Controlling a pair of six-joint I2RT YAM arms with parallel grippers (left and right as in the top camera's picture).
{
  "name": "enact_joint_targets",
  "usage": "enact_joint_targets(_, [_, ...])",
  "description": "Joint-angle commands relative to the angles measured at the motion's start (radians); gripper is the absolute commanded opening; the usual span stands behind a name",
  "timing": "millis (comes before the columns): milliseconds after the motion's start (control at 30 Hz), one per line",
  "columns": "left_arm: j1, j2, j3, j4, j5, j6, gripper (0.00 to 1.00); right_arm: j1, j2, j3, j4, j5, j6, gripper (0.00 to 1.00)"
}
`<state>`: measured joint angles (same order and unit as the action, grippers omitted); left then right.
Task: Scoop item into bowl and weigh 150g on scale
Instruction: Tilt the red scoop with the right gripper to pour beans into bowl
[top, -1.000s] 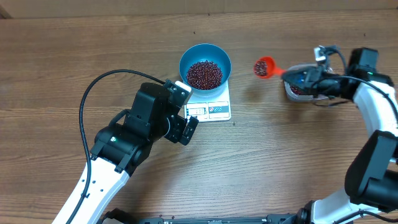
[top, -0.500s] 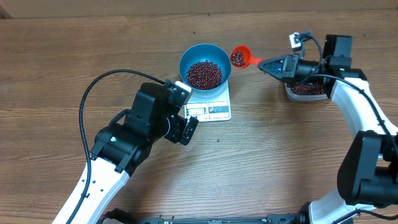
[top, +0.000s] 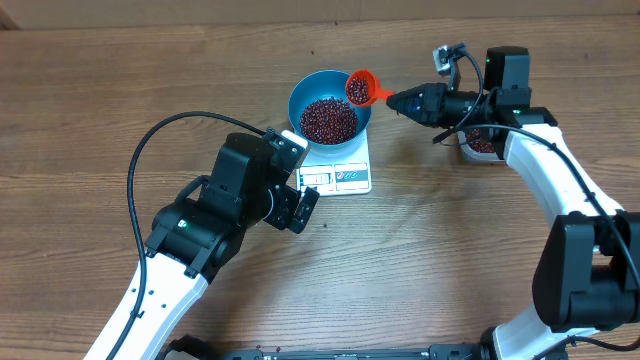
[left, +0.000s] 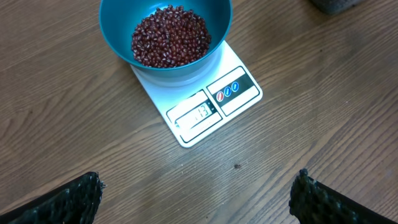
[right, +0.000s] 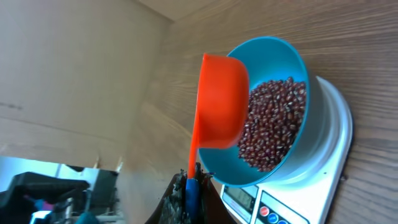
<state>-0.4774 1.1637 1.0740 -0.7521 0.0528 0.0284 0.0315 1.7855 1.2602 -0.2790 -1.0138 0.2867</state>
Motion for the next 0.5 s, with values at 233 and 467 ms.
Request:
enact_joint_targets(233, [-0.003,0.007,0.024,0.0,0.015,-0.01,1.0,0.073,0.002,0.002,0.074,0.056,-0.238,0.04])
enact_joint_targets(467, [-0.003,0.007,0.024,0.0,0.015,-0.01,1.0,0.086,0.002,0.002,0.084,0.113,-0.316,0.04])
